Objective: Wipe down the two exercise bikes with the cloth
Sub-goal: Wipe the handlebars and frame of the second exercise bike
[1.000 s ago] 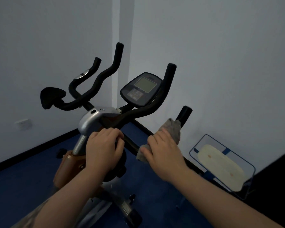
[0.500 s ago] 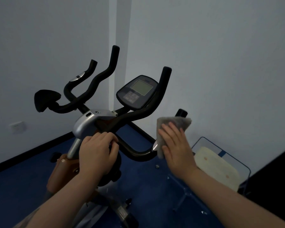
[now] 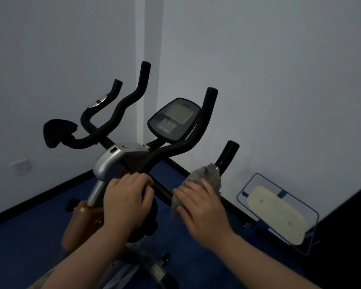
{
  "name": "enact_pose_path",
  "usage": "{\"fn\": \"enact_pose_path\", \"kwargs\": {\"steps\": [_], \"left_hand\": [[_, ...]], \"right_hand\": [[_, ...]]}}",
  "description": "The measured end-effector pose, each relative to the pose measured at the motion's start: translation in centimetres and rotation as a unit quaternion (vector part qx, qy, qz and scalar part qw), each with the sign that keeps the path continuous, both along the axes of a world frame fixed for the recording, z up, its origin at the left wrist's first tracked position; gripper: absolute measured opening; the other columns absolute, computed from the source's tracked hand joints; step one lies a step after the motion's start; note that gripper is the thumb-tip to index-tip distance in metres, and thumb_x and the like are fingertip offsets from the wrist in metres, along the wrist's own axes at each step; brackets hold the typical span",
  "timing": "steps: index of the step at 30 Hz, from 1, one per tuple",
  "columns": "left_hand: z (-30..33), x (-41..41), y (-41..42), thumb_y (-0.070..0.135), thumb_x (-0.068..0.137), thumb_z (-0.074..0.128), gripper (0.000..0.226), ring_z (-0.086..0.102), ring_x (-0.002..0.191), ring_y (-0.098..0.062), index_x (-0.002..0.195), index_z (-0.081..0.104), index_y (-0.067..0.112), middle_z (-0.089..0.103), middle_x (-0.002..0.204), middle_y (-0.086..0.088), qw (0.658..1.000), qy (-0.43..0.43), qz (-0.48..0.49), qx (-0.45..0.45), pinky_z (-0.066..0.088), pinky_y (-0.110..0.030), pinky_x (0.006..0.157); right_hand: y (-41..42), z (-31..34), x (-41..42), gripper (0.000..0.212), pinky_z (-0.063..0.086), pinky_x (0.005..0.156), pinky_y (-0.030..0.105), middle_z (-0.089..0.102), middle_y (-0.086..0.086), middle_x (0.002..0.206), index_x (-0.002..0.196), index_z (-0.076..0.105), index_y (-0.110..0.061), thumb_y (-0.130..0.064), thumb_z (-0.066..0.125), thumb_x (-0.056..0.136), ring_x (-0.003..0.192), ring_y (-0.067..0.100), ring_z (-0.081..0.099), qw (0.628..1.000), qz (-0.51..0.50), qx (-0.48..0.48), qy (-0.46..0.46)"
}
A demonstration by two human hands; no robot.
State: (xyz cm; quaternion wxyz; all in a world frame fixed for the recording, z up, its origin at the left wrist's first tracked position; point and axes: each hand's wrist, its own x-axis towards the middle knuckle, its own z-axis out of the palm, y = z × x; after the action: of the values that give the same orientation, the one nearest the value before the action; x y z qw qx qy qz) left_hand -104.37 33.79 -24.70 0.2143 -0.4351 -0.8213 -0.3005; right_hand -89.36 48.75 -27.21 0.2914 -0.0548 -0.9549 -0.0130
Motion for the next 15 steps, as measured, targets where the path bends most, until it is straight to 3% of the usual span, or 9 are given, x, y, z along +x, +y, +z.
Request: {"fn": "enact_pose_path", "kwargs": {"steps": [3,6,9,12,15], "left_hand": [[-0.2,-0.5,-0.7,0.03,0.086,0.042,0.026,0.058,0.065,-0.014,0.082,0.066,0.021,0.063,0.076,0.009,0.999,0.019,-0.048,-0.007,0.041,-0.03,0.063],[-1.5,-1.5,-2.2,0.03,0.09,0.044,0.027,0.06,0.079,-0.013,0.088,0.068,0.018,0.065,0.088,0.007,0.998,0.001,-0.064,0.02,0.045,-0.029,0.068],[-2.6,-1.6,-2.8,0.028,0.093,0.045,0.031,0.056,0.097,-0.012,0.098,0.071,0.014,0.066,0.103,0.002,0.995,-0.043,-0.04,0.079,0.039,-0.019,0.088],[-2.9,-1.4,-2.7,0.028,0.094,0.044,0.033,0.056,0.104,-0.011,0.103,0.072,0.012,0.066,0.112,0.001,0.989,-0.091,-0.036,0.107,0.033,-0.014,0.096],[-3.2,-1.6,-3.0,0.03,0.094,0.043,0.033,0.059,0.105,-0.012,0.1,0.071,0.014,0.065,0.113,0.003,0.986,-0.115,-0.049,0.11,0.038,-0.02,0.094]], "right_hand": [[2.2,2.2,0.9,0.038,0.029,0.115,0.04,0.061,-0.004,0.129,0.127,0.062,-0.018,-0.036,0.052,0.096,0.126,0.013,0.051,0.994,0.042,0.072,-0.077],[2.2,2.9,1.7,0.037,0.031,0.114,0.043,0.06,-0.004,0.132,0.124,0.065,-0.019,-0.036,0.054,0.094,0.129,0.013,0.049,0.996,0.001,0.056,-0.072],[-1.7,1.4,-0.4,0.034,0.039,0.109,0.04,0.07,-0.003,0.112,0.115,0.07,-0.014,-0.031,0.063,0.086,0.108,0.013,0.064,0.997,-0.066,0.026,-0.032],[-3.4,2.3,-2.0,0.044,0.047,0.099,0.033,0.074,-0.005,0.096,0.107,0.074,-0.013,-0.032,0.084,0.069,0.088,0.009,0.069,0.996,-0.068,-0.005,-0.055],[-2.0,4.5,-0.9,0.05,0.046,0.101,0.031,0.073,-0.01,0.104,0.117,0.07,-0.019,-0.039,0.081,0.073,0.095,0.004,0.067,0.993,-0.024,0.008,-0.118]]}}
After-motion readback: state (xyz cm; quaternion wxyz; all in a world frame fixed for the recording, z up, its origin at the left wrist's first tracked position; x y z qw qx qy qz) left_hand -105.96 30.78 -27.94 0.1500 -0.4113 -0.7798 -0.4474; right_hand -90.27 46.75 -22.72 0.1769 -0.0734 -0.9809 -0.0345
